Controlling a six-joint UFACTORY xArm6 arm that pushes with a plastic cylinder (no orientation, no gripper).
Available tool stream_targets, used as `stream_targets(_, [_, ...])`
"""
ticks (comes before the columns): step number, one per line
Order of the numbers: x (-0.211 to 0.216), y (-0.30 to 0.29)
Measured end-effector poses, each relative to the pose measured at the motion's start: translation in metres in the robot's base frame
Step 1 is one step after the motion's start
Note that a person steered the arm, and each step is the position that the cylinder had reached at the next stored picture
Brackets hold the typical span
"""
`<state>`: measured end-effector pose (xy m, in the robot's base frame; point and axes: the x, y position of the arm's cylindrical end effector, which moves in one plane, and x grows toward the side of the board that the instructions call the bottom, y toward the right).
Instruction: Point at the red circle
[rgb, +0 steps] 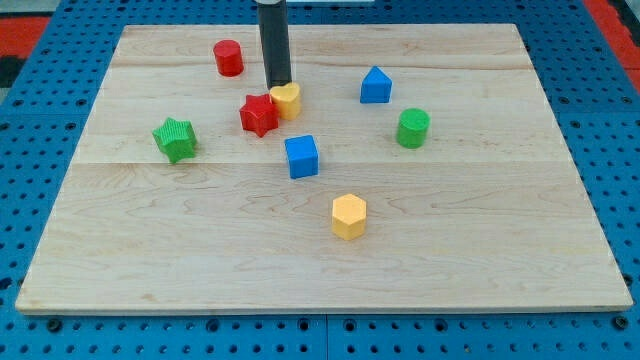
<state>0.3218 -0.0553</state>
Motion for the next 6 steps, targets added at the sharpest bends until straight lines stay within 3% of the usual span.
stream_targets(2, [0.015, 0.001])
stream_targets(3, [-0.004, -0.008])
stream_targets(6, [-0.126, -0.009])
